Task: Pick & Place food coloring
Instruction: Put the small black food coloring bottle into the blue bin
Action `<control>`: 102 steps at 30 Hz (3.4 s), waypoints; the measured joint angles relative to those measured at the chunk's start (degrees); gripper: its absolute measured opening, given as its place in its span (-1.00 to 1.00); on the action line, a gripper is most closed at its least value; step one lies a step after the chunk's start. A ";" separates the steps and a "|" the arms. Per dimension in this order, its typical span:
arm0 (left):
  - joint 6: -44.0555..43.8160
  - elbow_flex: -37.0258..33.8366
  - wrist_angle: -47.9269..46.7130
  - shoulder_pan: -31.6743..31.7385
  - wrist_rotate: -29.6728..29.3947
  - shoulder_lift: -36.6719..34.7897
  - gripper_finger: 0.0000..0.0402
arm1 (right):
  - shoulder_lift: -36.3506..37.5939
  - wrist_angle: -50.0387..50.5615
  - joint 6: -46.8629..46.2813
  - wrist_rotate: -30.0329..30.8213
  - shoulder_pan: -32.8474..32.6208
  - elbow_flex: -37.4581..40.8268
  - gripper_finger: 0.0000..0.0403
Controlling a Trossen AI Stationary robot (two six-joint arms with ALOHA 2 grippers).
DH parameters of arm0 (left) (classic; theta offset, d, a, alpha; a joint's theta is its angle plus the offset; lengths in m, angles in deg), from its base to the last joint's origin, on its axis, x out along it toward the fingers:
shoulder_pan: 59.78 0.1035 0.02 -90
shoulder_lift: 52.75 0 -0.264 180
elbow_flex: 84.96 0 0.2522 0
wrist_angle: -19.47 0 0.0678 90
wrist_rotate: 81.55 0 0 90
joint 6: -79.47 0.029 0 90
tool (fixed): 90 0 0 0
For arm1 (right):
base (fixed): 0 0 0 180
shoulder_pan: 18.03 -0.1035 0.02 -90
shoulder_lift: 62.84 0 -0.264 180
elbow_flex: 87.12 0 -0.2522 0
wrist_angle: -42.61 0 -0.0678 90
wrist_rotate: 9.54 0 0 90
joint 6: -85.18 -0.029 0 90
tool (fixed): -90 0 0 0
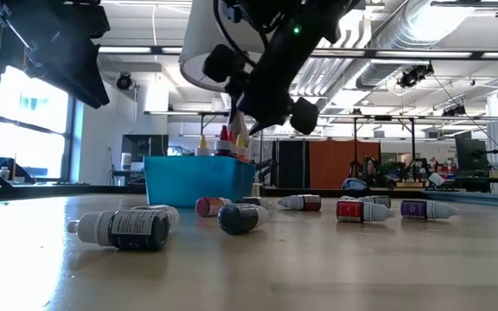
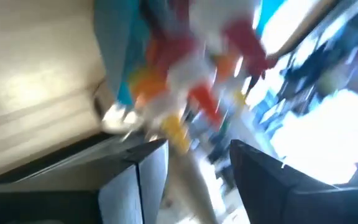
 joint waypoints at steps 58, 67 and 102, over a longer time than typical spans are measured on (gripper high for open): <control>38.76 -1.77 75.19 -14.40 28.55 41.57 -0.30 | 26.72 -27.06 -89.35 -23.10 -5.53 36.44 -0.22; 37.33 -1.42 78.37 -16.69 26.83 45.73 -0.30 | 26.82 -31.53 -91.07 -23.18 -5.53 39.46 -0.22; 36.24 0.39 81.89 -17.25 23.57 52.95 -0.30 | 26.77 -31.80 -91.31 -25.98 -5.55 39.47 -0.22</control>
